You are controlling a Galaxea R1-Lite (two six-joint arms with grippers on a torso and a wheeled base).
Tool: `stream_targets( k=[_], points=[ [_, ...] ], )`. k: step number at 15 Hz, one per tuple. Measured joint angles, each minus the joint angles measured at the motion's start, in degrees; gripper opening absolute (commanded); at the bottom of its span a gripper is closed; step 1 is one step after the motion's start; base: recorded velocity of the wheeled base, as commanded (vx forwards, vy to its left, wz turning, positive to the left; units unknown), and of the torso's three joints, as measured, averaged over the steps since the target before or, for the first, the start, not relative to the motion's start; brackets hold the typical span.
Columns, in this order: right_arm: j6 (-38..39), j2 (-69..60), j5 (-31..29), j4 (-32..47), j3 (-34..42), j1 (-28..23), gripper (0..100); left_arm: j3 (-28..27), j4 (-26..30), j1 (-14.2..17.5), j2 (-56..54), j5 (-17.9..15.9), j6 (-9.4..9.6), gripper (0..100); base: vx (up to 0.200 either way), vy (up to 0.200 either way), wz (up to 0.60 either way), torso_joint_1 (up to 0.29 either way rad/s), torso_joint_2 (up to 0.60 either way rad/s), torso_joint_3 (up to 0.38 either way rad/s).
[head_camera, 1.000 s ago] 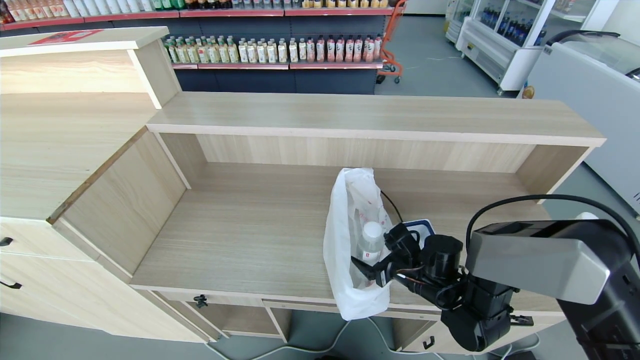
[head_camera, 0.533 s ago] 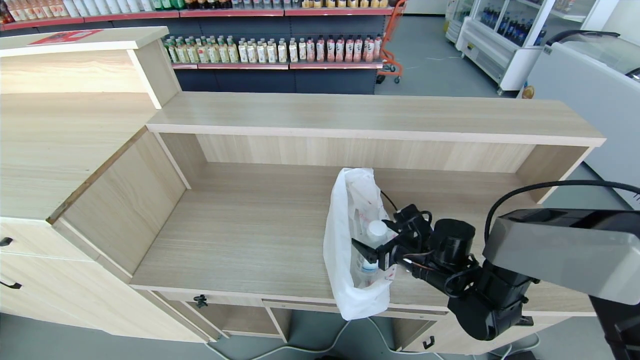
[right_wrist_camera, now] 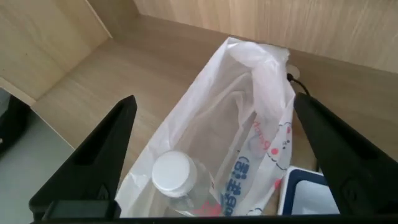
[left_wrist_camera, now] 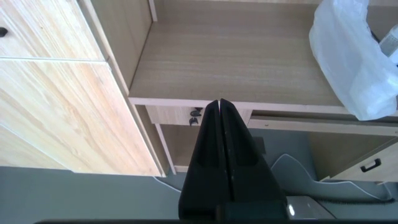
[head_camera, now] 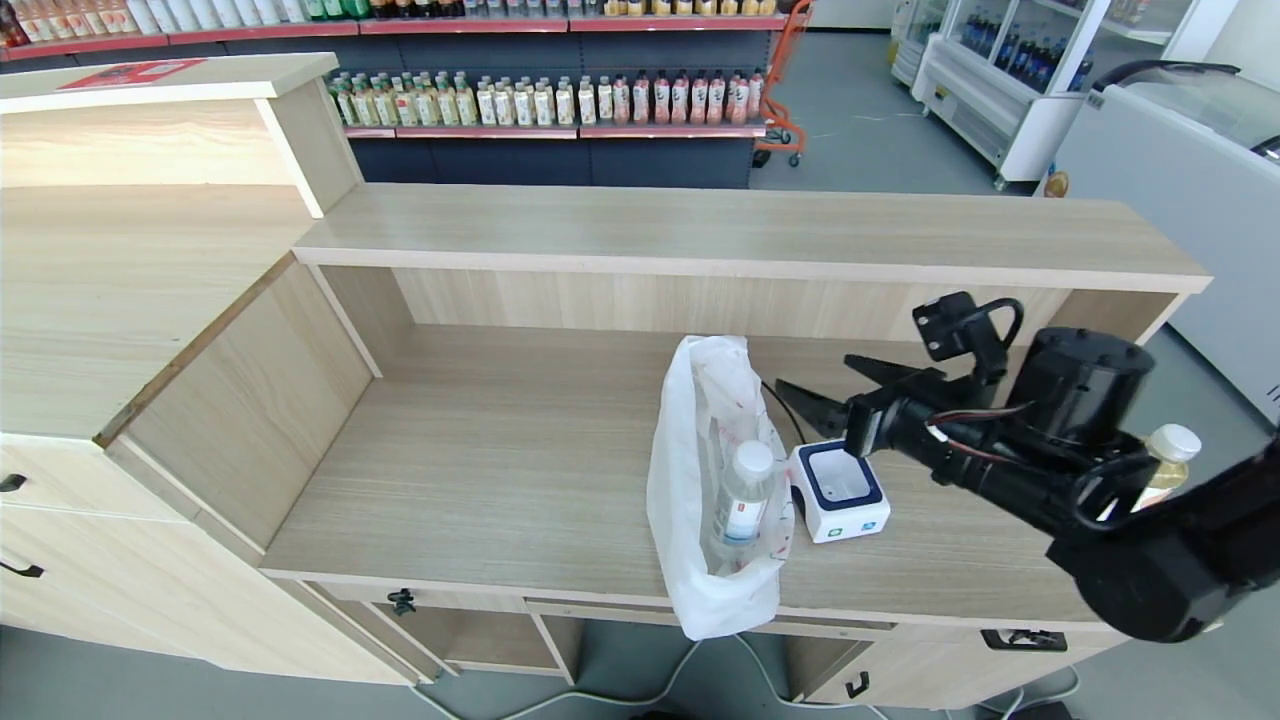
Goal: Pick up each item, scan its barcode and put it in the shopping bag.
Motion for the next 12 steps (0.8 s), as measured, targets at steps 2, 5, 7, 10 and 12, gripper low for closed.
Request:
stream_targets(
  k=[2,5,7,10,12],
  points=[
    [-3.24,-10.67,-1.39,8.08,4.41,-6.12,100,0.0,-0.02,0.0,0.0,0.0,0.0,0,0.0,0.0,0.0,0.0,0.0,0.0],
    [-6.23,-27.04,-3.52,20.65,13.54,-18.86,100,0.0,0.0,0.0,0.0,0.0,0.0,0,0.0,0.0,0.0,0.0,0.0,0.0],
    [-7.13,-37.11,-4.18,29.98,19.21,-25.48,100,0.0,-0.05,0.0,0.0,0.0,-0.09,0,0.0,0.0,0.0,0.0,0.0,0.0],
    [-7.63,-47.13,-4.71,40.38,23.19,-29.92,100,0.0,-0.05,0.0,0.0,-0.01,-0.09,0,0.0,-0.067,0.0,-0.001,0.0,0.001],
    [-7.77,-49.51,-4.73,40.63,24.02,-30.56,100,0.0,-0.09,0.0,0.0,-0.01,-0.09,0,0.0,-0.2,0.0,0.0,0.0,0.007]
  ],
)
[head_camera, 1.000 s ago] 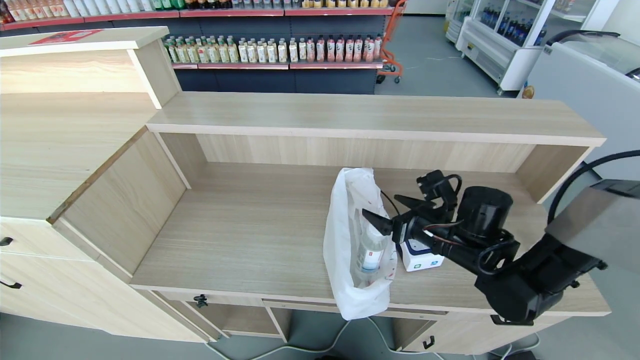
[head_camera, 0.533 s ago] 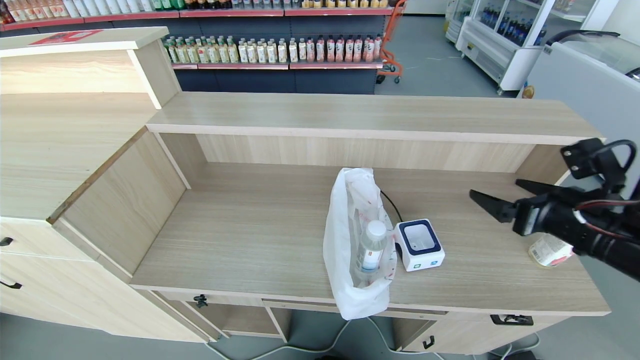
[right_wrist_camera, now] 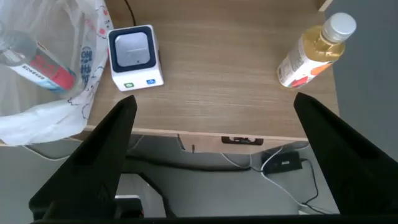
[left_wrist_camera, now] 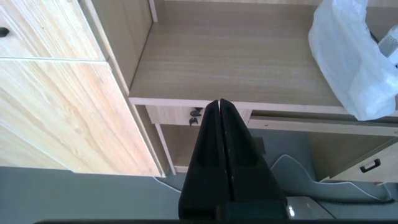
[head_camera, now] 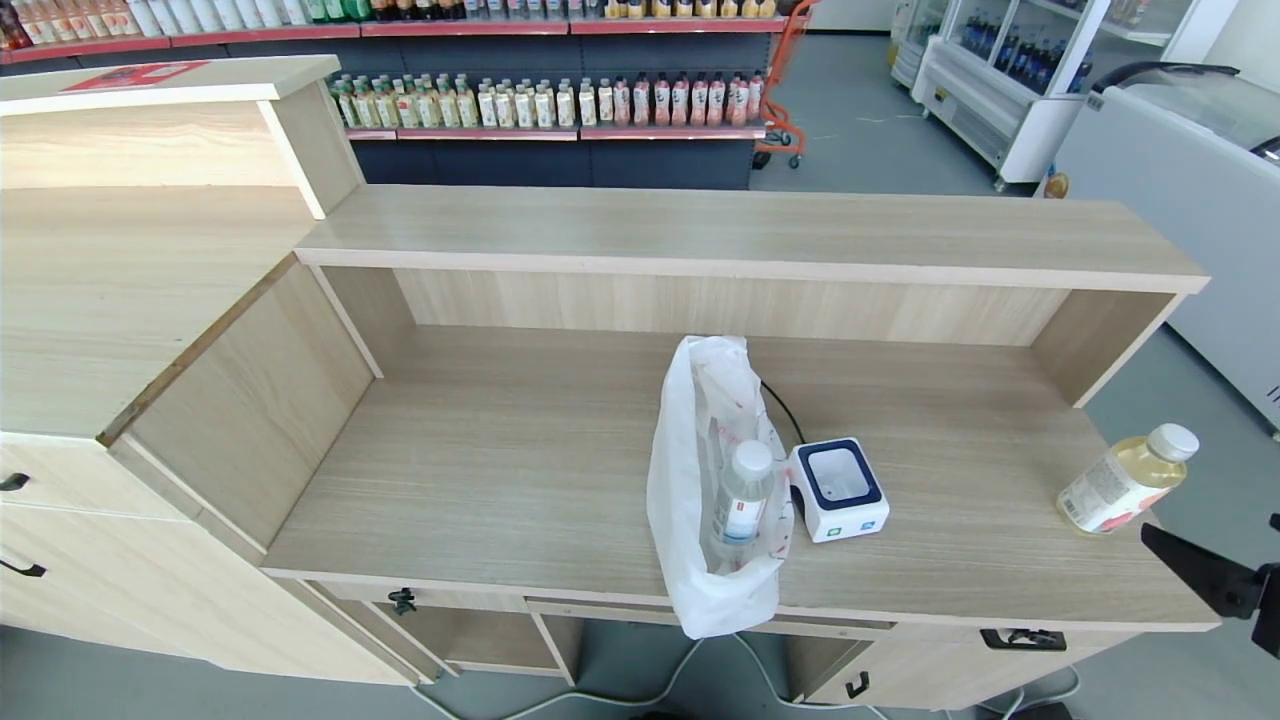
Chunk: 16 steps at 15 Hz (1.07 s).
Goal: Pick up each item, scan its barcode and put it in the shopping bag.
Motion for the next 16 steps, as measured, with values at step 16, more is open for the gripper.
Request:
stream_targets(
  k=[16],
  points=[
    [-1.32,-1.24,-0.13,0.11,2.71,-0.22,100,0.0,0.0,0.0,0.0,0.0,0.0,0,0.0,-0.2,0.0,0.003,0.0,0.002]
  ],
)
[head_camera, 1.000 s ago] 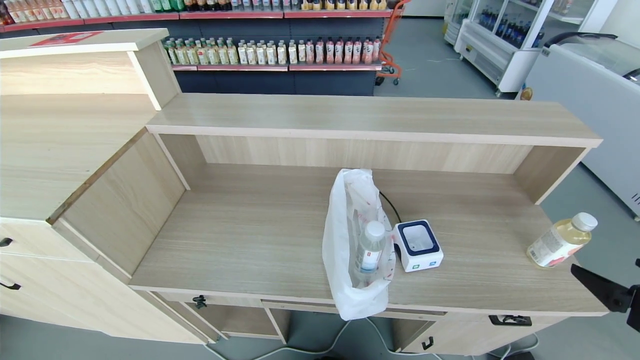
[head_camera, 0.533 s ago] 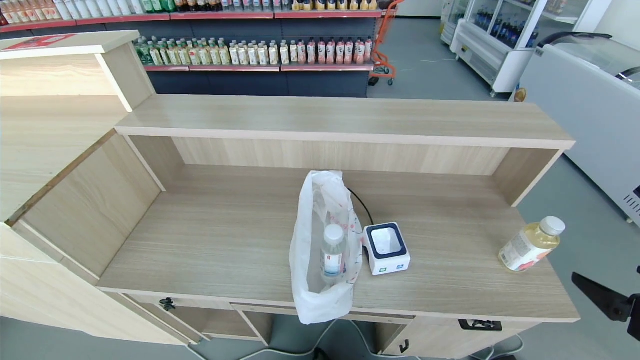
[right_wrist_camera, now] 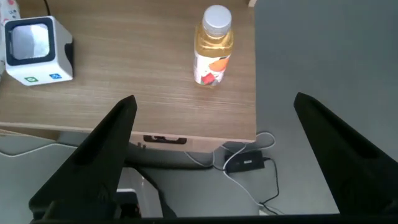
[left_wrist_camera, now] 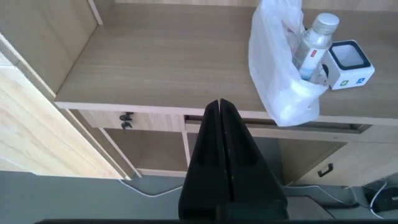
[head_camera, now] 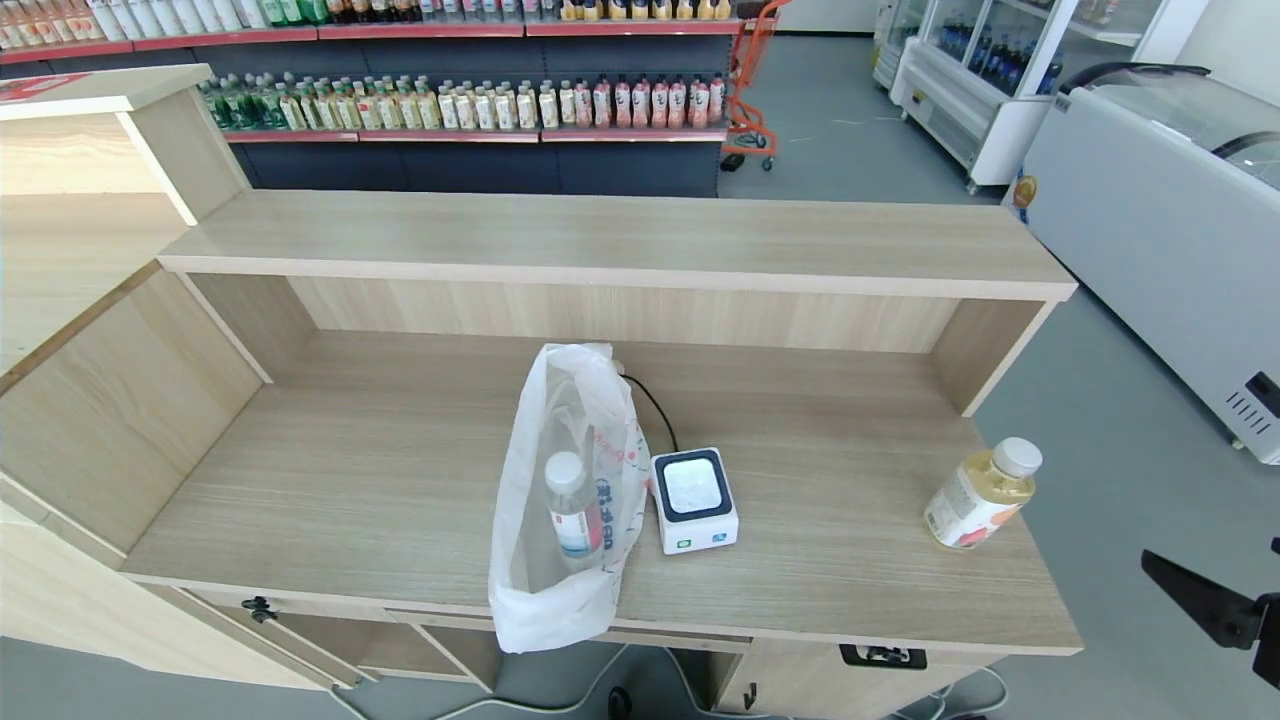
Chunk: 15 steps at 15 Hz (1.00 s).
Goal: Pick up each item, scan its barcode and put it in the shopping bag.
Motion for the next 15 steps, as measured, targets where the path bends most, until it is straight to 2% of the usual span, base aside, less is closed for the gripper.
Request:
stream_targets(
  k=[5,15],
  points=[
    [0.0,0.13,0.05,0.07,0.27,0.0,100,0.0,0.02,0.0,0.0,0.01,0.0,0,0.0,-0.2,0.0,0.003,0.0,0.004],
    [-1.15,0.2,-1.27,0.22,4.41,-0.22,100,0.0,0.04,-0.02,0.0,0.01,0.06,0,0.0,0.0,0.0,0.0,0.0,0.0]
  ],
)
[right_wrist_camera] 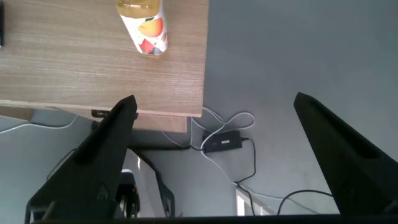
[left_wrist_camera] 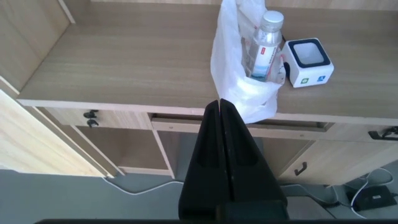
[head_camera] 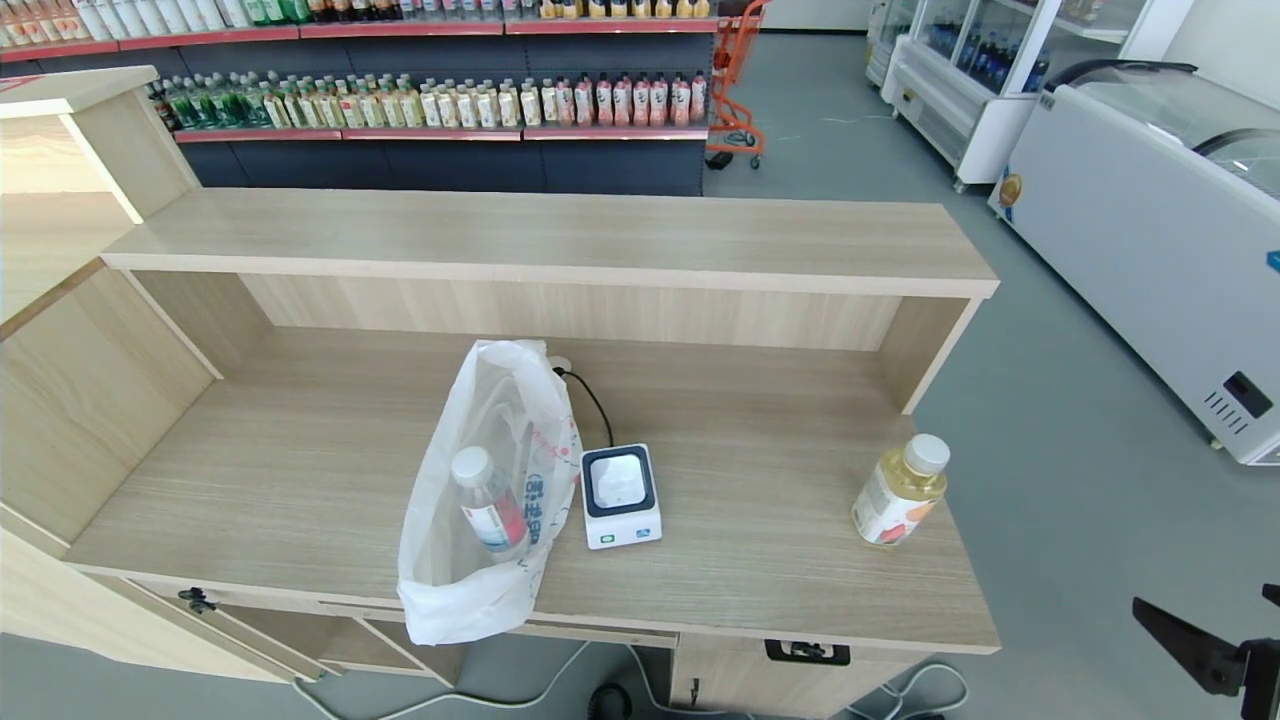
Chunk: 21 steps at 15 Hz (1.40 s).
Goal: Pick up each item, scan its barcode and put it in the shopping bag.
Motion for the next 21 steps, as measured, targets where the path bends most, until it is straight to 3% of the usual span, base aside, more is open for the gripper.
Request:
stream_targets(
  k=[10,13,19,21],
  points=[
    [-0.6,10.51,-3.39,-2.5,0.32,0.11,100,0.0,0.0,0.02,0.0,-0.01,-0.02,0,0.0,0.0,0.0,0.0,0.0,0.0],
    [-0.68,17.03,-3.36,-11.62,0.51,0.28,100,0.0,-0.01,0.02,0.0,0.0,0.0,0,0.0,0.0,0.0,0.0,0.0,0.0],
    [-0.79,35.26,-3.28,-40.83,5.06,0.61,100,0.0,-0.01,0.02,0.0,0.0,0.0,0,0.0,0.0,0.0,0.0,0.0,0.0],
    [-0.51,40.22,-3.01,-45.69,6.02,1.22,100,0.0,-0.01,0.02,0.0,0.0,0.02,0,0.0,0.0,0.0,0.0,0.0,0.0]
  ],
)
